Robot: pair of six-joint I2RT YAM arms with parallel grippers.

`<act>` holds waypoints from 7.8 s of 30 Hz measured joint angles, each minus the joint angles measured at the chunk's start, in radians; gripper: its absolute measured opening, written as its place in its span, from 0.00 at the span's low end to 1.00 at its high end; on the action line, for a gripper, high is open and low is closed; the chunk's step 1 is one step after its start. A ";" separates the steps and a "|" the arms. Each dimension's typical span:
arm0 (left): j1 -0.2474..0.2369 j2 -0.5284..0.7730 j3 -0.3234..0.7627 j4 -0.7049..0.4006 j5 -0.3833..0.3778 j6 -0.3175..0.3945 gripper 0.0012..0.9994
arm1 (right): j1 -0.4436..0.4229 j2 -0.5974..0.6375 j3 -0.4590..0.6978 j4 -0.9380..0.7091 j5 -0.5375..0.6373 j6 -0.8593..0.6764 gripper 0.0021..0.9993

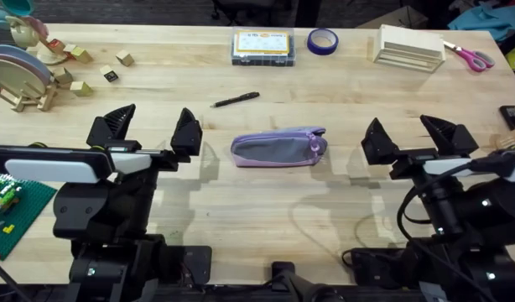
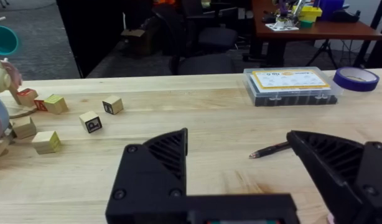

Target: Unzip the bag, pick up the pens from the table one at a time and place them inside, then zip the bag closed.

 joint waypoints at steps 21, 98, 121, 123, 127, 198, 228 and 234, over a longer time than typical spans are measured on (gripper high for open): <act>0.000 0.000 0.000 -0.002 -0.067 0.005 0.99 | 0.000 0.000 0.006 -0.026 0.003 -0.001 1.00; 0.000 0.856 0.951 -1.088 0.592 1.367 0.99 | 0.000 0.608 1.038 -1.023 -0.117 -0.034 1.00; 0.000 1.432 0.951 -0.941 0.818 1.366 0.99 | 0.000 0.608 1.038 -1.023 -0.117 -0.042 1.00; 0.000 1.455 0.951 -0.936 0.838 1.366 0.99 | 0.000 0.608 1.038 -1.023 -0.117 -0.042 1.00; -0.001 1.501 0.951 -0.927 0.864 1.366 0.99 | 0.000 0.608 1.038 -1.023 -0.117 -0.042 1.00; -0.078 1.631 0.951 -0.842 0.883 1.366 0.04 | 0.000 0.681 0.949 -1.077 -0.496 0.057 1.00; -0.078 1.630 0.951 -0.842 0.883 1.366 0.04 | 0.199 0.873 0.768 -0.807 -0.496 0.117 1.00; -0.078 1.630 0.951 -0.842 0.883 1.366 0.04 | 0.267 0.980 0.768 -0.736 -0.495 0.132 1.00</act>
